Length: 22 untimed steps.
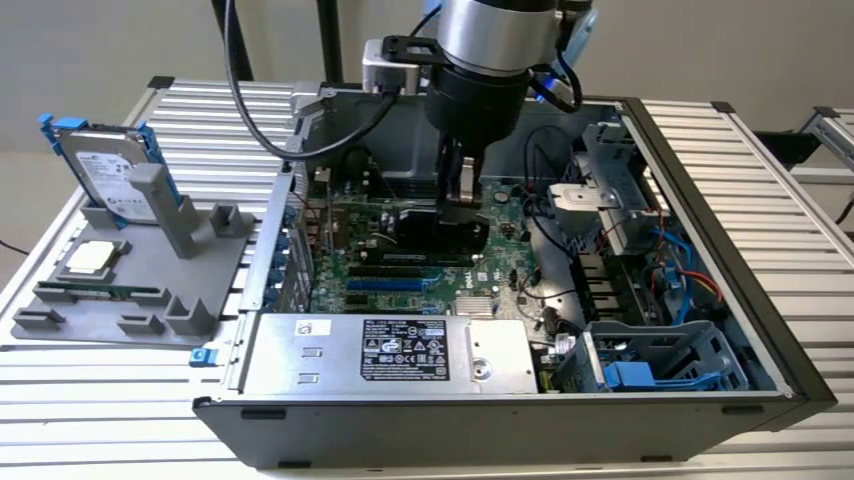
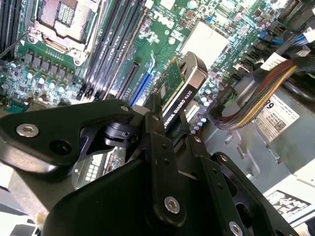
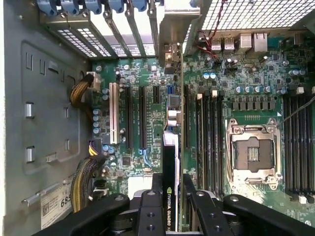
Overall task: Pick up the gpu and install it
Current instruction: 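Insert the gpu into the slot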
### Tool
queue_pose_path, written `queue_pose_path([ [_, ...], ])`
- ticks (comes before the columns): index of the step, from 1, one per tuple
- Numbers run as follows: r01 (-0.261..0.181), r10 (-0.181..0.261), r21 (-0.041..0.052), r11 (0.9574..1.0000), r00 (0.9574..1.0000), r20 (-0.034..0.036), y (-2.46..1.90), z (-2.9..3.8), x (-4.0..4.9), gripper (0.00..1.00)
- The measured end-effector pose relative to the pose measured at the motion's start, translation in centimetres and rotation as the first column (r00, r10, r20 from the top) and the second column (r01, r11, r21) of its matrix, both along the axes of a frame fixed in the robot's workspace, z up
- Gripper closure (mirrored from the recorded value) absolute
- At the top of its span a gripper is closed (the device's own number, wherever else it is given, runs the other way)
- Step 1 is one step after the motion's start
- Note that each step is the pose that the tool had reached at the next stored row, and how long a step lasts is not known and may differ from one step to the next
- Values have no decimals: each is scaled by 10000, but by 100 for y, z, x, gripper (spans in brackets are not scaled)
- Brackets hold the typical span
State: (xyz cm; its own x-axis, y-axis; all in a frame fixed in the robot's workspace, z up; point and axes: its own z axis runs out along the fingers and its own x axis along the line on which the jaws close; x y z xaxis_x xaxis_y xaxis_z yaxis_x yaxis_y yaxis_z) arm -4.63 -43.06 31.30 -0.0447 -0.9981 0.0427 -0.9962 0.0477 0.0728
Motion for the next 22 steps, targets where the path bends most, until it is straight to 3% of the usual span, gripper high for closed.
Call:
queue_pose_path([
  [9,52,-52,-46,10000,10000,0,-4,-146,-49,100],
  [15,52,-51,-45,10000,10000,41,-4,-243,-84,100],
  [22,52,-51,-48,10000,10000,77,-4,-299,-102,100],
])
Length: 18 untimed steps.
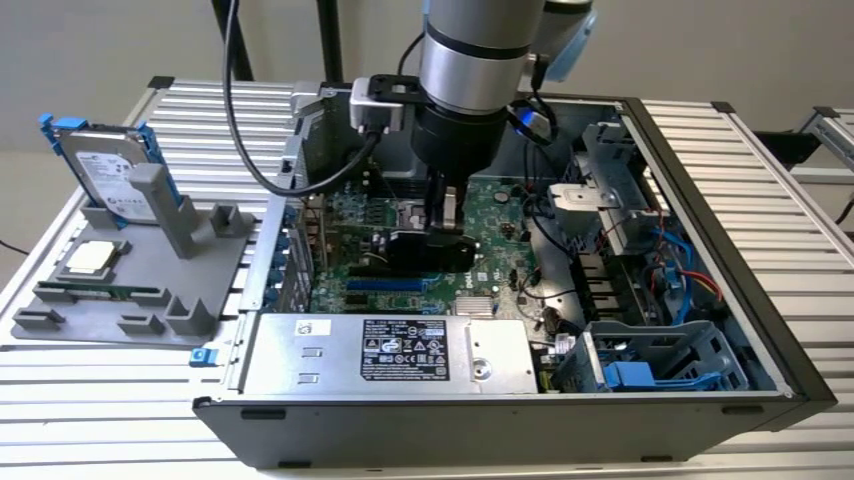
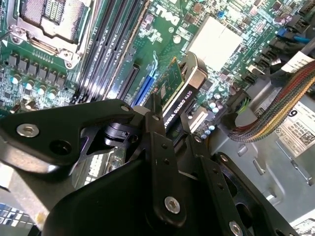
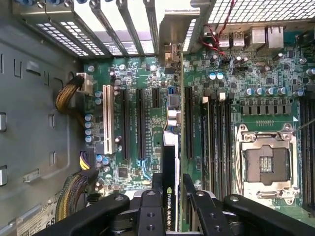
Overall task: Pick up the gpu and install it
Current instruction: 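Insert the gpu into the slot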
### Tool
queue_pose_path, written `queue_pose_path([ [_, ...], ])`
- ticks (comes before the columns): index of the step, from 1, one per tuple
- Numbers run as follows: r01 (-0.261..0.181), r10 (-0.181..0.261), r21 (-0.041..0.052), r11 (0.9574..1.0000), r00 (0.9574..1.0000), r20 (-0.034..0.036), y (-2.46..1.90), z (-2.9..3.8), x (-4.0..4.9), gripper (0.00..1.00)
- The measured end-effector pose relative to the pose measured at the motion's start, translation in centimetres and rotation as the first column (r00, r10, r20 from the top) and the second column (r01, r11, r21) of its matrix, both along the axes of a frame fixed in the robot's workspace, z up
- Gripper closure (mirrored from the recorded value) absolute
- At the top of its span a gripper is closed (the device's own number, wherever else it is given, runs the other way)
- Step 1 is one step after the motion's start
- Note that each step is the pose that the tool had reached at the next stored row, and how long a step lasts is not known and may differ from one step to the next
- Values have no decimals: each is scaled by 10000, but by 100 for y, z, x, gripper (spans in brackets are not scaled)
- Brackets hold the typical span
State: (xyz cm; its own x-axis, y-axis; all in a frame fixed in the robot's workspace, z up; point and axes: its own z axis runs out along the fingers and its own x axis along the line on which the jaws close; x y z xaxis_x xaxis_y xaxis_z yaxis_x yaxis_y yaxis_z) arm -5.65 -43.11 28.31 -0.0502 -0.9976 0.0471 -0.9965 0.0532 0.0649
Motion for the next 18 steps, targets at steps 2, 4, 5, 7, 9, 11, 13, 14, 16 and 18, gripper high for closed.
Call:
queue_pose_path([
  [2,1,-1,-2,10000,10000,1,0,-22,-21,100],
  [4,1,-1,-1,10000,10000,1,0,-39,-41,100],
  [5,1,-1,-2,10000,10000,1,0,-44,-49,100],
  [7,1,-1,-3,10000,10000,0,-1,-51,-69,100],
  [9,1,-1,-1,10000,10000,1,0,-58,-84,100],
  [11,1,-1,-2,10000,10000,1,0,-63,-94,100],
  [13,1,-1,-3,10000,10000,0,0,-66,-103,100],
  [14,1,-1,-4,10000,10000,-1,0,-67,-108,100],
  [16,1,-1,-2,10000,10000,-1,0,-71,-118,100],
  [18,2,-2,0,10000,10000,-1,0,-76,-127,100],
])
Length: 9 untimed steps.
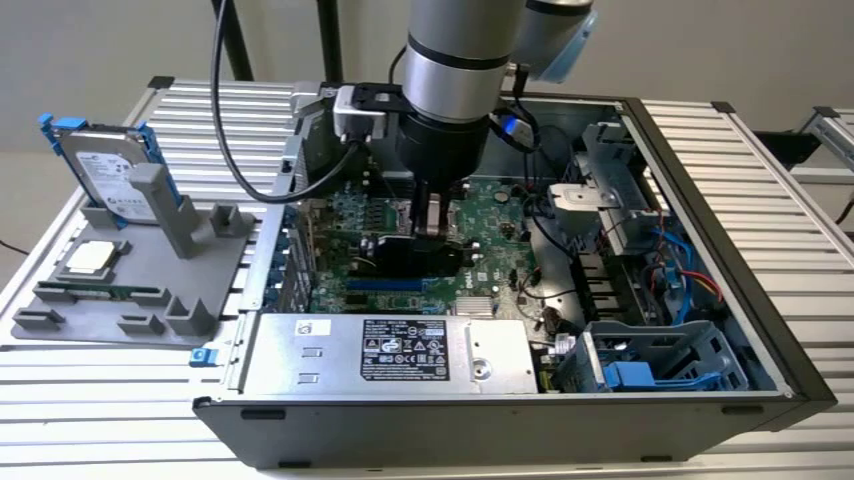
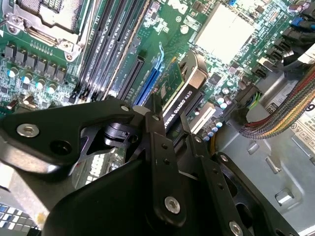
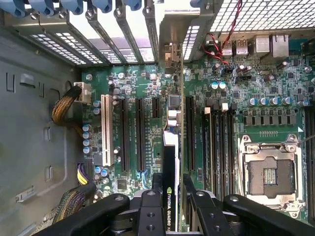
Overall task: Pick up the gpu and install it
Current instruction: 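Insert the gpu into the slot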
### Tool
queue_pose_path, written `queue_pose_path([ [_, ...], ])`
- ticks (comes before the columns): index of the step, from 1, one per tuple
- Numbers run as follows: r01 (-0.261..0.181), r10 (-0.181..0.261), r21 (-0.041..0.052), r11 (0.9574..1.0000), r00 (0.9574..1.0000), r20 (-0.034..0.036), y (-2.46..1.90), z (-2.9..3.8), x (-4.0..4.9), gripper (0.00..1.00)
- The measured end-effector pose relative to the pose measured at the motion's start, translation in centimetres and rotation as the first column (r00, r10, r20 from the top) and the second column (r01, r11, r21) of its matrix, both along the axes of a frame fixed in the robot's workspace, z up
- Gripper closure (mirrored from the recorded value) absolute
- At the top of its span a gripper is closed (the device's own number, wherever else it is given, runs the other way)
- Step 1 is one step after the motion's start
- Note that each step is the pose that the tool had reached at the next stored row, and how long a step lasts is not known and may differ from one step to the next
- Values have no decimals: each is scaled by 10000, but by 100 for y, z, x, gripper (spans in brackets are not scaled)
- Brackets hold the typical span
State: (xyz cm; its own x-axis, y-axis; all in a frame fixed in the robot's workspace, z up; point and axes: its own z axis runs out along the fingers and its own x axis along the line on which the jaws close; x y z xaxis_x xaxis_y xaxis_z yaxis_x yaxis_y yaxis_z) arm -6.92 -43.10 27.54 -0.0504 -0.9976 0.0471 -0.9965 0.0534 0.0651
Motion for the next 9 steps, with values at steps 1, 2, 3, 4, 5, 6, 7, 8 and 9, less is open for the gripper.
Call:
queue_pose_path([
  [1,0,0,-2,10000,10000,-1,0,-2,-4,100],
  [2,-1,1,-3,10000,10000,-3,-1,-3,-8,100],
  [3,-1,1,-1,10000,10000,-3,0,-7,-12,100],
  [4,-1,1,-1,10000,10000,-5,0,-10,-18,100],
  [5,-1,1,-1,10000,10000,-6,0,-14,-22,100],
  [6,-1,1,-2,10000,10000,-8,0,-17,-25,100],
  [7,-1,1,-2,10000,10000,-11,-1,-21,-28,100],
  [8,-1,1,-1,10000,10000,-13,-1,-26,-31,100],
  [9,-1,1,-3,10000,10000,-17,-2,-29,-33,100],
])
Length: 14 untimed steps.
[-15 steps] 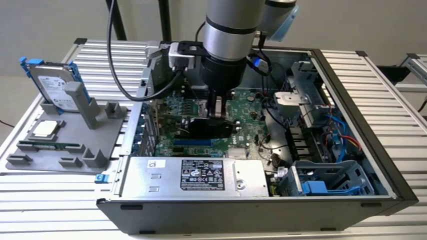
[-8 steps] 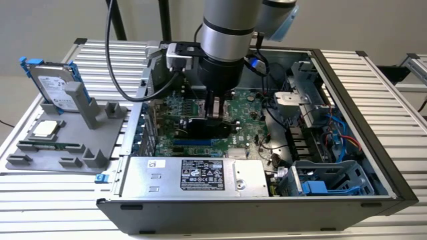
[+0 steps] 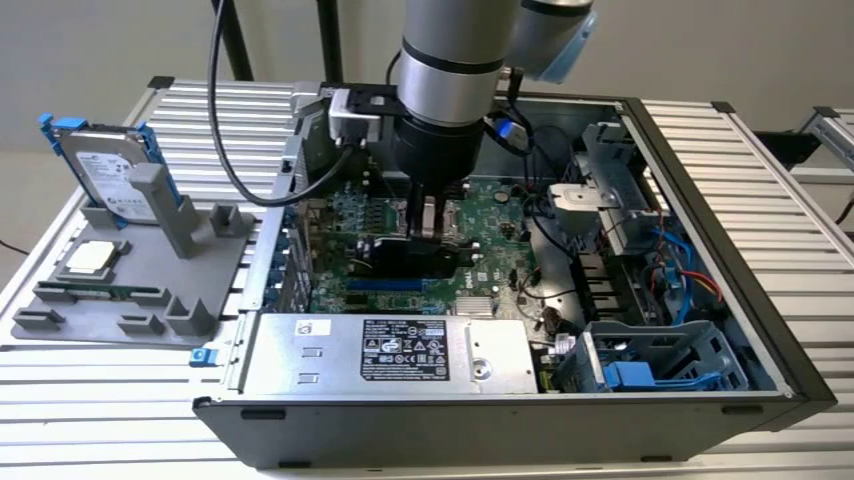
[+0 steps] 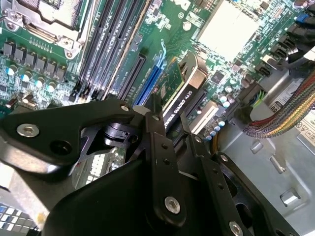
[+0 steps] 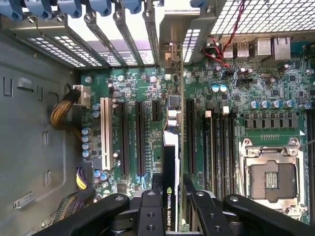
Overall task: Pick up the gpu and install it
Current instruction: 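Insert the gpu into the slot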
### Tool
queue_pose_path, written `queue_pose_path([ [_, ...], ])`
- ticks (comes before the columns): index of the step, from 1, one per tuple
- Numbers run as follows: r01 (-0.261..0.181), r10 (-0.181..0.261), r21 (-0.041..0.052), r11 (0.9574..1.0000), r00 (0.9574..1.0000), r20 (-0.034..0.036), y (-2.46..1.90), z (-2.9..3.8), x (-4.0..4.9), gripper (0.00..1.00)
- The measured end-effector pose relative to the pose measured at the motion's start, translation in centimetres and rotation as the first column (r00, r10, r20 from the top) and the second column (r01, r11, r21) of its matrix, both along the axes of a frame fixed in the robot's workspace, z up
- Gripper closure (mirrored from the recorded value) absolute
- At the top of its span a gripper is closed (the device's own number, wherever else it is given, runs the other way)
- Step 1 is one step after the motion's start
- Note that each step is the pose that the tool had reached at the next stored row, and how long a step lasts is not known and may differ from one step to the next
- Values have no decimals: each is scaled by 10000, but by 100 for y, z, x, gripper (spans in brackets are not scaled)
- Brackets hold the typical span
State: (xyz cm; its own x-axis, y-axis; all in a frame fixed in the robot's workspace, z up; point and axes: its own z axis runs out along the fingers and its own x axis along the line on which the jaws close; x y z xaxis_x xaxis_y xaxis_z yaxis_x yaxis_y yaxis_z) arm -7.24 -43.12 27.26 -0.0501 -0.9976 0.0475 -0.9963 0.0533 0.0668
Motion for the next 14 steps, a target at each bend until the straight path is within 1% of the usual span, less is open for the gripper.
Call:
queue_pose_path([
  [6,-1,1,-5,10000,10000,-6,0,-42,-10,100],
  [14,0,0,-6,10000,10000,-10,0,-78,-42,100],
])
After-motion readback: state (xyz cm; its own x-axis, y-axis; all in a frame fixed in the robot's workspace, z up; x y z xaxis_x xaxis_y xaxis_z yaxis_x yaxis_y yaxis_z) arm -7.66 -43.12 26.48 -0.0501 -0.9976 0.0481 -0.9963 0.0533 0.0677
